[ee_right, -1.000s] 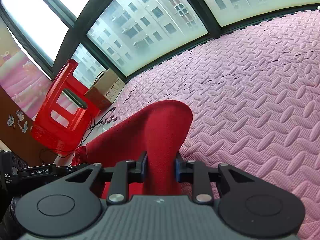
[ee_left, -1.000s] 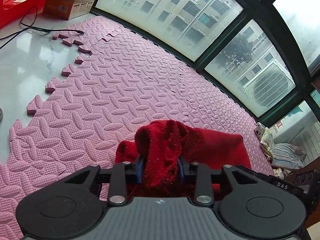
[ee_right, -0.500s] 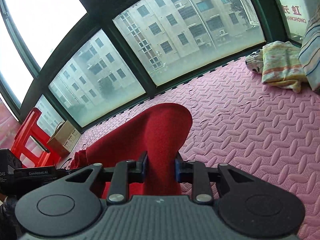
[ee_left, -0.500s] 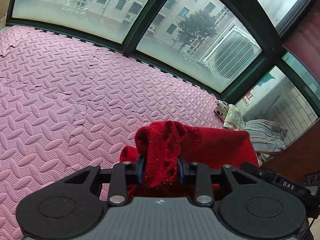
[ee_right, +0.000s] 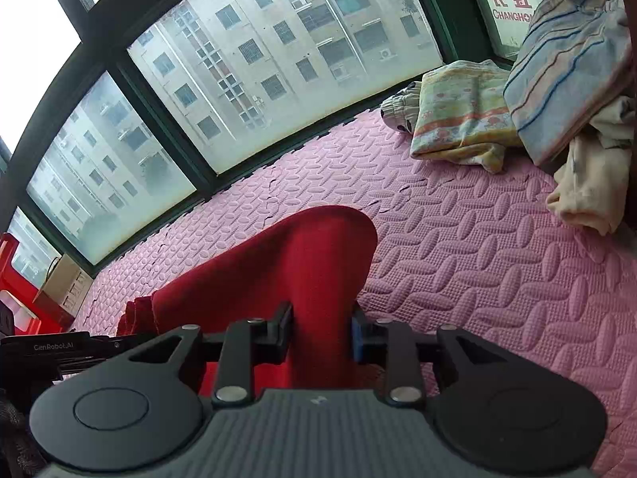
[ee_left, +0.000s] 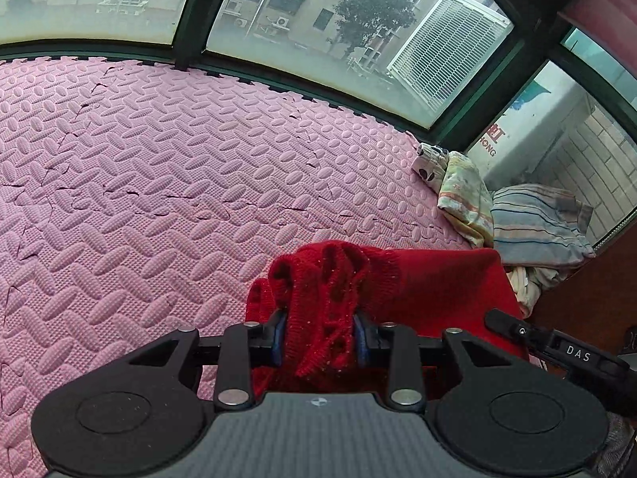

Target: Fold clothes

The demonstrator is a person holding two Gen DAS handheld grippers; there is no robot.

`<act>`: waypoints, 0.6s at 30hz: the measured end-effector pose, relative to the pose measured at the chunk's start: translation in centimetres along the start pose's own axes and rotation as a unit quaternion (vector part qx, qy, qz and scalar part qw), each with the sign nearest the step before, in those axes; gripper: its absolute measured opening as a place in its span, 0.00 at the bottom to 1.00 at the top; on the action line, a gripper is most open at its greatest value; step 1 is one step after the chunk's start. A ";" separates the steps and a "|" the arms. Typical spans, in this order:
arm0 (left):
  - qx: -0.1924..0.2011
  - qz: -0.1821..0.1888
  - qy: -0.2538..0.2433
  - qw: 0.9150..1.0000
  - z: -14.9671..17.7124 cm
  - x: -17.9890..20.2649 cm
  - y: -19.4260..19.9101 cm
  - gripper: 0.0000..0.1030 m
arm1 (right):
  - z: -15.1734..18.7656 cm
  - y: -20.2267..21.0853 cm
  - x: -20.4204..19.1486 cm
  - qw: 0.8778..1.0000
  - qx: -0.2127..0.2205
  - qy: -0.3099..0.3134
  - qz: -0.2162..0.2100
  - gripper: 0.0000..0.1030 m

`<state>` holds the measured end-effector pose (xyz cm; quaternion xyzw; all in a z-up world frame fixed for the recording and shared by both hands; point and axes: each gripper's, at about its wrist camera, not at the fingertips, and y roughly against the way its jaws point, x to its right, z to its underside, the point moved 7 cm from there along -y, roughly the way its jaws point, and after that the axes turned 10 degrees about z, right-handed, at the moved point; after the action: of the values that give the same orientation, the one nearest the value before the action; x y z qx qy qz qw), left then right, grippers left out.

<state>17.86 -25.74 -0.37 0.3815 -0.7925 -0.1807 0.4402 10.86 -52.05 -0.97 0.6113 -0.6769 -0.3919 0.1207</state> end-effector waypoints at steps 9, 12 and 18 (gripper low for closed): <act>0.020 -0.022 -0.027 0.999 -1.1 0.2 1.7 0.48 | 0.0 2.3 -1.9 0.996 0.045 0.074 0.034 0.41; 0.044 -0.018 -0.033 0.998 -1.9 1.1 2.8 0.48 | 0.8 2.7 -4.1 0.995 0.037 0.091 0.003 0.41; 0.050 0.013 -0.053 0.997 -2.2 3.6 2.7 0.34 | 3.3 2.1 -7.8 0.990 0.036 0.136 -0.009 0.34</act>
<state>17.39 -26.61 4.52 0.3826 -0.8275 -0.1550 0.3807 8.92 -43.69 0.78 0.6689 -0.6621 -0.2819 0.1862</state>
